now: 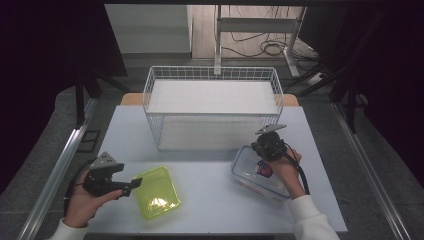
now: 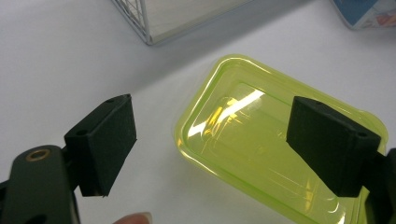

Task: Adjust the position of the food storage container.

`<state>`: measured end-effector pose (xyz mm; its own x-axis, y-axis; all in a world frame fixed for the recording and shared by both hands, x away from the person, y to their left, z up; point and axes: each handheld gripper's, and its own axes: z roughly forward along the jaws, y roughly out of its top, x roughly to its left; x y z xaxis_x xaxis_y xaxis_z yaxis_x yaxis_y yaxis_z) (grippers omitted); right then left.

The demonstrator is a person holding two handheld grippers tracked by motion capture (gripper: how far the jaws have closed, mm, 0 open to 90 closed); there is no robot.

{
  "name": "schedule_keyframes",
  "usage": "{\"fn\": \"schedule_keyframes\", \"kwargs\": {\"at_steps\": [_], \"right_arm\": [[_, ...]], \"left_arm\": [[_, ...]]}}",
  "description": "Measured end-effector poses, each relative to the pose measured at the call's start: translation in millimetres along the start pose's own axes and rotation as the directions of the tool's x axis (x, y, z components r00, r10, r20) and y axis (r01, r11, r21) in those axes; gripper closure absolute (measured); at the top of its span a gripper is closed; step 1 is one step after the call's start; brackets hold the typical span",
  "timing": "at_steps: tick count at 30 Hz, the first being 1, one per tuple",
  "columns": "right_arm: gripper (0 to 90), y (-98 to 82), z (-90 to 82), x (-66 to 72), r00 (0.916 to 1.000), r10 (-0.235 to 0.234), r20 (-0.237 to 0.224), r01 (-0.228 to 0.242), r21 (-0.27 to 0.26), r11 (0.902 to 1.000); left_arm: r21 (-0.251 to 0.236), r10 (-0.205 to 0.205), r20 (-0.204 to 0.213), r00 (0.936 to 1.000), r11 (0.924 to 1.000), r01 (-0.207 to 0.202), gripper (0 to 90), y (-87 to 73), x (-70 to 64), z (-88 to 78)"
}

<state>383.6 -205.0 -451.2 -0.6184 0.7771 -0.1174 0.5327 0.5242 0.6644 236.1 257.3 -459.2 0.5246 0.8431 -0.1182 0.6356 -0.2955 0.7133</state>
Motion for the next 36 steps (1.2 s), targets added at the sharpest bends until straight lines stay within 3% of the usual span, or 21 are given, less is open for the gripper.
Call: {"fn": "schedule_keyframes", "kwargs": {"at_steps": [4, 8, 10, 11, 17, 23, 28, 31, 32, 36], "right_arm": [[89.0, 0.5, 6.1, -14.7, 0.9985, 0.032, 0.044, -0.033, 0.011, 0.9994], [89.1, -3.0, 15.0, -20.7, 0.9991, 0.042, 0.012, -0.042, 0.061, 0.9973], [89.2, -4.5, 16.1, -19.8, 0.9989, 0.044, 0.015, -0.044, 0.054, 0.9976], [89.2, -4.6, 16.0, -19.6, 0.9988, 0.049, -0.004, -0.049, 0.054, 0.9974], [89.1, -5.3, 19.8, -0.7, 0.9982, -0.008, -0.059, 0.013, 0.086, 0.9962], [89.2, -5.1, 17.7, 19.1, 0.9927, -0.051, -0.110, 0.060, 0.077, 0.9952], [89.1, -6.6, 14.9, 28.9, 0.9903, -0.074, -0.118, 0.082, 0.065, 0.9945], [89.0, -7.8, 8.9, 26.2, 0.9928, -0.056, -0.106, 0.060, 0.044, 0.9972], [89.1, -10.7, -4.0, 17.6, 0.9959, -0.018, -0.089, 0.020, 0.016, 0.9997], [89.1, -19.5, -23.6, 4.3, 0.9980, 0.030, -0.056, -0.031, -0.007, 0.9995]], "left_arm": [[-0.003, 0.001, 0.002, 1.0000, 1.0000, -0.001, 16.2, 0.4, -0.5, 0.0], [0.001, -0.001, 0.000, 1.0000, 1.0000, 0.001, 16.1, -0.2, 1.0, 0.6], [0.002, -0.002, -0.002, 1.0000, 1.0000, 0.002, 16.2, -0.5, 1.6, 0.7], [0.002, -0.002, -0.001, 1.0000, 1.0000, 0.002, 16.2, -0.5, 1.5, 0.8], [0.001, 0.002, 0.000, 1.0000, 1.0000, -0.002, 16.1, 0.1, -0.4, 0.3], [0.002, 0.002, 0.000, 1.0000, 1.0000, -0.002, 16.1, 0.0, -0.6, 0.8], [0.003, 0.006, 0.002, 1.0000, 1.0000, -0.006, 16.1, 0.1, -1.6, 0.7], [0.003, 0.006, 0.002, 1.0000, 1.0000, -0.006, 16.1, 0.1, -1.6, 0.4], [0.002, 0.005, 0.002, 1.0000, 1.0000, -0.005, 16.1, 0.0, -1.5, 0.4], [0.002, 0.004, 0.005, 1.0000, 1.0000, -0.004, 16.1, 0.2, -2.6, 1.0]]}}
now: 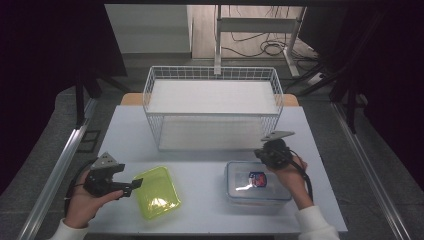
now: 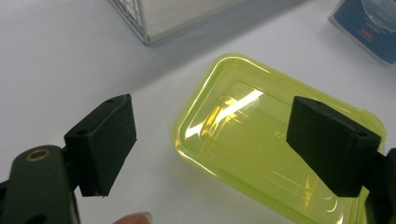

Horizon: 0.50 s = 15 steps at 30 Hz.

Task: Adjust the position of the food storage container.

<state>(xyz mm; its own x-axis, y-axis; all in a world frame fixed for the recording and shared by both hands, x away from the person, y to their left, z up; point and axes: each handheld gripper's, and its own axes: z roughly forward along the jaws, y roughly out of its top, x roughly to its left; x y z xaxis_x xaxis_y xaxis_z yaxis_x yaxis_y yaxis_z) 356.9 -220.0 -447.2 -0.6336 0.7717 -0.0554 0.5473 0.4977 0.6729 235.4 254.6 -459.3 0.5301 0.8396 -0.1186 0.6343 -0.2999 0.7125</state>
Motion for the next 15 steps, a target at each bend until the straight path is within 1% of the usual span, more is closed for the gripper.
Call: {"fn": "schedule_keyframes", "kwargs": {"at_steps": [1, 2, 3, 4, 5, 7, 10, 12, 13, 14, 15], "right_arm": [[89.1, -10.2, -15.2, -9.4, 0.9991, 0.034, 0.026, -0.034, -0.013, 0.9993], [89.1, -10.2, -15.2, -9.4, 0.9991, 0.034, 0.026, -0.034, -0.013, 0.9993], [89.0, -23.8, -28.9, -17.3, 0.9962, 0.067, 0.056, -0.066, -0.020, 0.9976], [89.1, -31.4, -35.6, -21.3, 0.9940, 0.088, 0.065, -0.086, -0.026, 0.9959], [89.0, -39.4, -42.2, -24.9, 0.9909, 0.112, 0.075, -0.110, -0.033, 0.9934], [89.0, -55.9, -55.1, -32.3, 0.9848, 0.139, 0.104, -0.136, -0.041, 0.9899], [89.0, -78.5, -72.5, -40.5, 0.9726, 0.186, 0.139, -0.180, -0.053, 0.9822], [89.0, -90.7, -78.3, -42.6, 0.9693, 0.198, 0.146, -0.195, -0.039, 0.9801], [89.0, -90.7, -78.3, -42.6, 0.9693, 0.198, 0.146, -0.195, -0.039, 0.9801], [89.0, -102.1, -79.1, -40.0, 0.9706, 0.196, 0.140, -0.197, -0.008, 0.9804], [89.0, -102.1, -79.1, -40.0, 0.9706, 0.196, 0.140, -0.197, -0.008, 0.9804]], "left_arm": [[-0.001, -0.002, 0.003, 1.0000, 1.0000, 0.002, 16.0, 0.3, -1.3, 0.5], [-0.001, -0.002, 0.003, 1.0000, 1.0000, 0.002, 16.0, 0.3, -1.3, 0.5], [0.000, 0.000, 0.007, 1.0000, 1.0000, 0.000, 15.9, 0.7, -2.8, 0.9], [0.000, 0.000, 0.007, 1.0000, 1.0000, 0.000, 15.9, 0.9, -3.6, 1.1], [0.001, 0.001, 0.007, 1.0000, 1.0000, -0.001, 15.9, 1.1, -4.2, 1.3], [-0.001, 0.000, 0.010, 0.9999, 1.0000, 0.000, 15.8, 1.7, -5.3, 1.8], [0.003, 0.001, 0.012, 0.9999, 1.0000, -0.001, 15.8, 2.6, -6.9, 3.0], [0.005, 0.000, 0.016, 0.9999, 1.0000, 0.000, 15.8, 3.0, -8.8, 4.7], [0.005, 0.000, 0.016, 0.9999, 1.0000, 0.000, 15.8, 3.0, -8.8, 4.7], [0.008, 0.003, 0.023, 0.9997, 1.0000, -0.003, 15.7, 3.3, -10.8, 6.3], [0.008, 0.003, 0.023, 0.9997, 1.0000, -0.003, 15.6, 3.3, -10.8, 6.3]]}}
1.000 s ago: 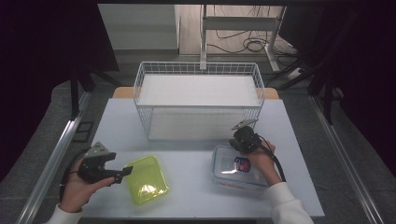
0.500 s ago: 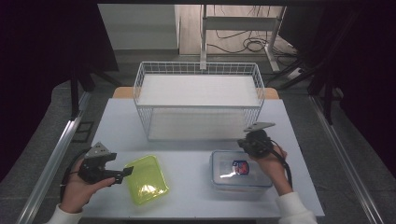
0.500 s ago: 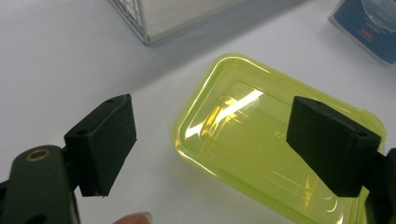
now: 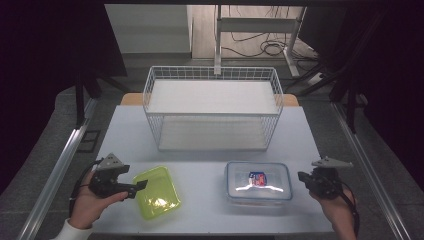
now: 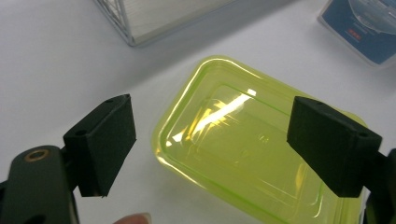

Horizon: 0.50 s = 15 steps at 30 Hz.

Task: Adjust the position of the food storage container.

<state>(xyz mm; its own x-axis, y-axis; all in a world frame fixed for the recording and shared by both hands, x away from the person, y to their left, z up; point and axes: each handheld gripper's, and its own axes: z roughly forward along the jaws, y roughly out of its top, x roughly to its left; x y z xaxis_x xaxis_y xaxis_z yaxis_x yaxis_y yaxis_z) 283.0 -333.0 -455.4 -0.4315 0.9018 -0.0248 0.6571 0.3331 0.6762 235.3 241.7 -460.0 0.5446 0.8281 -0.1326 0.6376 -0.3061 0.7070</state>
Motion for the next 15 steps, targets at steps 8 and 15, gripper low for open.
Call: {"fn": "schedule_keyframes", "kwargs": {"at_steps": [8, 15], "right_arm": [[89.0, -11.8, 11.2, 19.5, 0.9975, -0.067, -0.021, 0.069, 0.076, 0.9947], [89.1, -11.8, 12.1, 19.5, 0.9984, -0.042, -0.039, 0.044, 0.073, 0.9964]], "left_arm": [[0.005, -0.008, 0.020, 0.9998, 1.0000, 0.008, 15.0, 0.4, -2.2, 2.3], [0.007, -0.004, 0.019, 0.9998, 1.0000, 0.004, 15.1, 0.4, -2.7, 3.5]]}}
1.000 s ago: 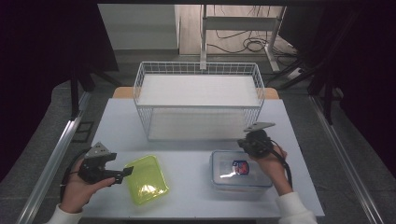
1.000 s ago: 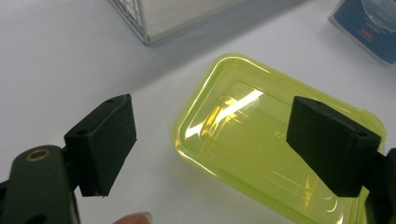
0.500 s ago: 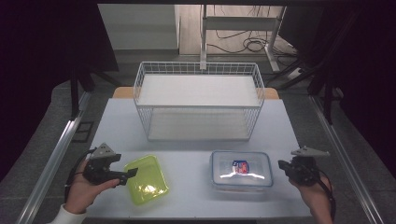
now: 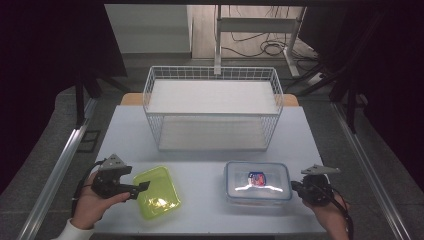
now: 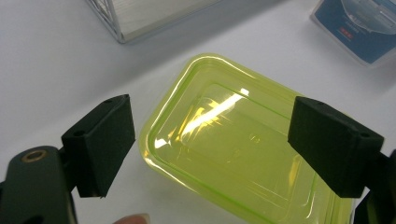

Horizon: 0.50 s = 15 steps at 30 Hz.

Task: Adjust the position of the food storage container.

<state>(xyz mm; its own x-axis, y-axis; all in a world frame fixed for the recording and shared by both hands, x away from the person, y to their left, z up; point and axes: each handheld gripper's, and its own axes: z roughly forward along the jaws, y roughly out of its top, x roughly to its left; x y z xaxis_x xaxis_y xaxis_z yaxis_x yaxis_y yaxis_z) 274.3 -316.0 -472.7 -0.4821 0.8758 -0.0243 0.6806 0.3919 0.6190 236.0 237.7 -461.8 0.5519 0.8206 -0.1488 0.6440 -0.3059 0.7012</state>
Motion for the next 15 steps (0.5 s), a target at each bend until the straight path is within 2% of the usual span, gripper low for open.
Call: {"fn": "schedule_keyframes", "kwargs": {"at_steps": [4, 5, 6, 7, 8, 11, 15], "right_arm": [[89.1, 1.5, 2.5, 5.0, 0.9997, -0.007, -0.023, 0.007, 0.004, 1.0000], [89.0, 3.1, 6.5, 11.9, 0.9991, -0.023, -0.036, 0.024, 0.014, 0.9996], [89.0, 3.1, 6.5, 11.9, 0.9991, -0.023, -0.036, 0.024, 0.014, 0.9996], [89.1, 4.8, 11.4, 20.1, 0.9979, -0.042, -0.050, 0.043, 0.024, 0.9988], [89.1, 4.8, 11.4, 20.1, 0.9979, -0.042, -0.050, 0.043, 0.024, 0.9988], [89.0, 9.5, 19.0, 32.9, 0.9953, -0.076, -0.059, 0.078, 0.025, 0.9967], [89.0, 13.5, 23.2, 39.3, 0.9944, -0.079, -0.070, 0.081, 0.018, 0.9966]], "left_arm": [[0.002, 0.003, 0.001, 1.0000, 1.0000, -0.003, 15.0, 0.5, -1.1, 0.7], [0.003, 0.004, 0.002, 1.0000, 1.0000, -0.004, 15.0, 0.8, -1.5, 1.4], [0.003, 0.004, 0.002, 1.0000, 1.0000, -0.004, 15.0, 0.8, -1.5, 1.4], [0.003, 0.003, 0.006, 1.0000, 1.0000, -0.003, 15.0, 0.9, -2.4, 2.4], [0.003, 0.003, 0.006, 1.0000, 1.0000, -0.003, 14.9, 0.9, -2.4, 2.4], [0.005, 0.004, 0.011, 0.9999, 1.0000, -0.004, 14.8, 0.7, -3.1, 4.0], [0.004, 0.003, 0.019, 0.9998, 1.0000, -0.003, 14.8, 1.0, -3.3, 4.5]]}}
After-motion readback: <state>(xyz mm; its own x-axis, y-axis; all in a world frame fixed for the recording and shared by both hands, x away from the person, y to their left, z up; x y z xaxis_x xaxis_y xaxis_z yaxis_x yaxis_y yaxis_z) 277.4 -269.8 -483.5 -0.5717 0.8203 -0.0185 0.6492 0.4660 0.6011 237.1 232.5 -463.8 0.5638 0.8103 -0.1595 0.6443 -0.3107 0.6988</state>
